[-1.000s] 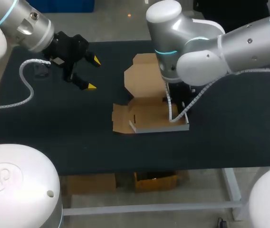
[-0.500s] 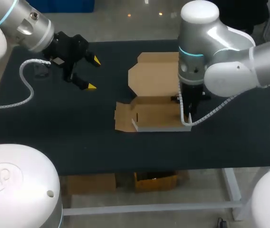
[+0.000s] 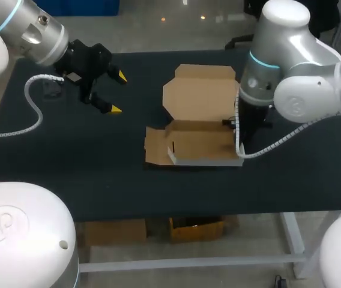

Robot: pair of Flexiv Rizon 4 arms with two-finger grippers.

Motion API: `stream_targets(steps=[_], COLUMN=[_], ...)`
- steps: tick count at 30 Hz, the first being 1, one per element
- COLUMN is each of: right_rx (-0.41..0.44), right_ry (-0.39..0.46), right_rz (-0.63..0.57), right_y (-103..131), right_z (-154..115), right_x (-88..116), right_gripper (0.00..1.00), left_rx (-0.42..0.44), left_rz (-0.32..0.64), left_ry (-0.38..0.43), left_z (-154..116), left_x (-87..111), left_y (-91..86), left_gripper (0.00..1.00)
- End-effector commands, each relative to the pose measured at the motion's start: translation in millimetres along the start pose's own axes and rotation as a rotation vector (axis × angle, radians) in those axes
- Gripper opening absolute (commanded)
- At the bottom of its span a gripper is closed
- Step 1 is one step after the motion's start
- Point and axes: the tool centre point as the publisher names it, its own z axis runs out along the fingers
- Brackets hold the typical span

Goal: Assemble the packaging by folding the flat box into shape, placing the metal phone stand inside, and closing the box properly

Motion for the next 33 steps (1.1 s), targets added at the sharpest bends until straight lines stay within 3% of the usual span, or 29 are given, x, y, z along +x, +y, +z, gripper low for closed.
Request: stream_targets(steps=[1, 12, 33], right_rx=[0.043, 0.086, -0.001], right_ry=[-0.010, -0.095, -0.131], right_rz=[-0.004, 0.015, 0.041], right_y=[4.9, 2.7, -0.3], right_z=[-1.8, -5.6, -0.7], right_x=[3.2, 7.9, 6.7], right_gripper=[0.00, 0.00, 0.00], left_rx=[-0.003, -0.003, -0.003], left_rz=[0.000, 0.000, 0.000], left_ry=[0.000, 0.000, 0.000], left_z=[-0.9, -0.9, -0.9], left_x=[0.5, 0.5, 0.5], left_y=[-0.5, -0.5, -0.5], left_gripper=[1.00, 1.00, 1.00])
